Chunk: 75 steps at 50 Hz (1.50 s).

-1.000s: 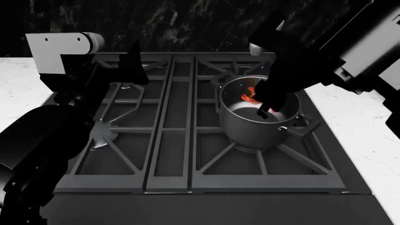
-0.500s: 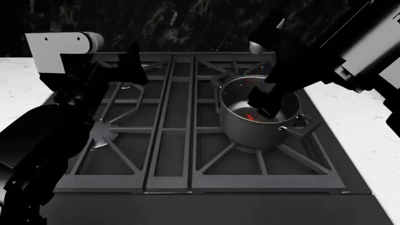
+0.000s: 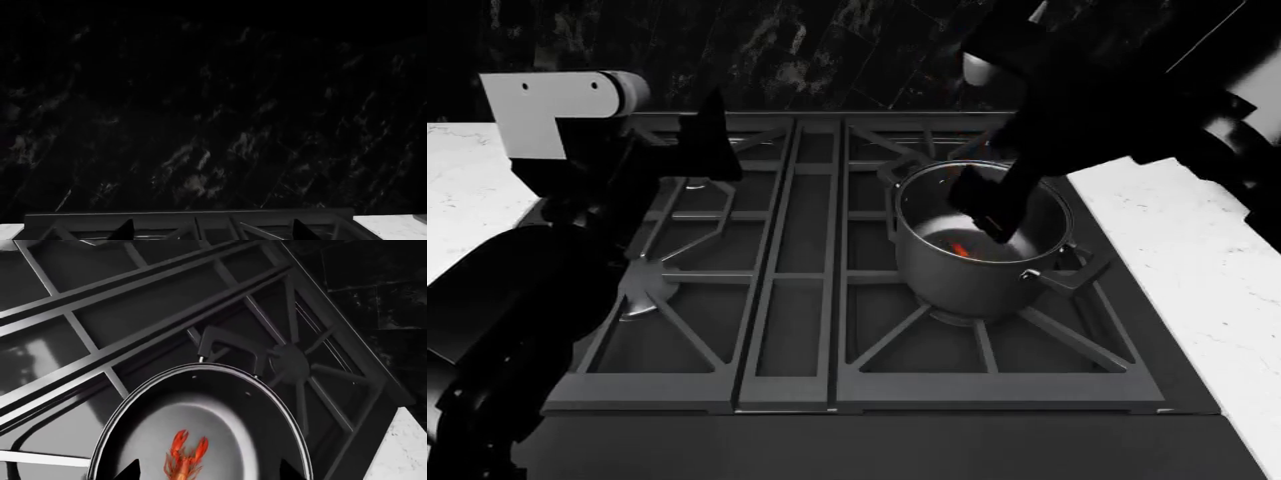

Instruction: Frozen meat rests on a plate on the counter. Retrieve the meat and place it in a pot on a burner. Then turn the burner on.

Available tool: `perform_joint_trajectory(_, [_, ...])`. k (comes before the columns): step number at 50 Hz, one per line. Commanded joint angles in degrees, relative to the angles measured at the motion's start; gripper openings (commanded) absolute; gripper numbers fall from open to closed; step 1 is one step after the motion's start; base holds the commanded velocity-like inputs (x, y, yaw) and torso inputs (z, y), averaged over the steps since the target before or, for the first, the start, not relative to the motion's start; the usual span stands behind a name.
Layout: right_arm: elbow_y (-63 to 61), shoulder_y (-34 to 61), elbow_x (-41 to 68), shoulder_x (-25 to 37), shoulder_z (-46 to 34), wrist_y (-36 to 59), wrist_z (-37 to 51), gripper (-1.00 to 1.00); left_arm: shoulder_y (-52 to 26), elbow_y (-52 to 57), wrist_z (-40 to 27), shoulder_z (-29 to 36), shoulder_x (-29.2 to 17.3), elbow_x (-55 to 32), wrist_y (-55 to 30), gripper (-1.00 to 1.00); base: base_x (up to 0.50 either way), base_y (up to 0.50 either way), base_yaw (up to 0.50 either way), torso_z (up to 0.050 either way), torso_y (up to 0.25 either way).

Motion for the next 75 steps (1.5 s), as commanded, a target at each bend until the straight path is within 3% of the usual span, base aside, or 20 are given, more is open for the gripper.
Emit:
perform_joint_trajectory(1, [-7.68, -0.72, 4.51, 3.23, 5.98, 4.42, 7.04, 1.00, 0.22, 1.72, -0.14, 1.08, -0.69, 2.03, 1.26, 1.00, 0.00, 0.00, 0.00, 0.000, 0.000])
perform_joint_trajectory(15, [-24.14, -11.17, 16.29, 9.87, 22.03, 7.08, 27.33, 1.00, 0.75, 9.21, -2.11, 1.25, -2.08, -0.81, -2.04, 1.00, 0.00, 0.00, 0.00, 0.000, 0.000])
perform_joint_trajectory(26, [-30.96, -22.05, 35.19, 10.47, 39.67, 6.61, 58.18, 1.00, 1.69, 13.03, -1.86, 1.20, -2.96, -3.07, -2.99, 1.00, 0.00, 0.00, 0.00, 0.000, 0.000])
perform_joint_trajectory(42, [-36.96, -32.84, 36.25, 11.96, 45.96, -2.26, 72.72, 1.00, 2.54, 11.26, -3.00, -0.08, -2.39, -4.11, -2.71, 1.00, 0.00, 0.00, 0.00, 0.000, 0.000])
perform_joint_trajectory(57, [-37.74, -38.84, 31.92, 10.95, 49.78, -11.80, 69.55, 1.00, 2.33, 9.41, -2.28, 1.03, -2.02, -2.71, -1.75, 1.00, 0.00, 0.00, 0.00, 0.000, 0.000])
perform_joint_trajectory(75, [-38.02, -39.08, 31.84, 10.80, 49.69, -12.38, 69.84, 1.00, 2.50, 8.74, -1.84, 1.00, -2.01, -2.89, -1.07, 1.00, -0.34, 0.00, 0.00, 0.000, 0.000])
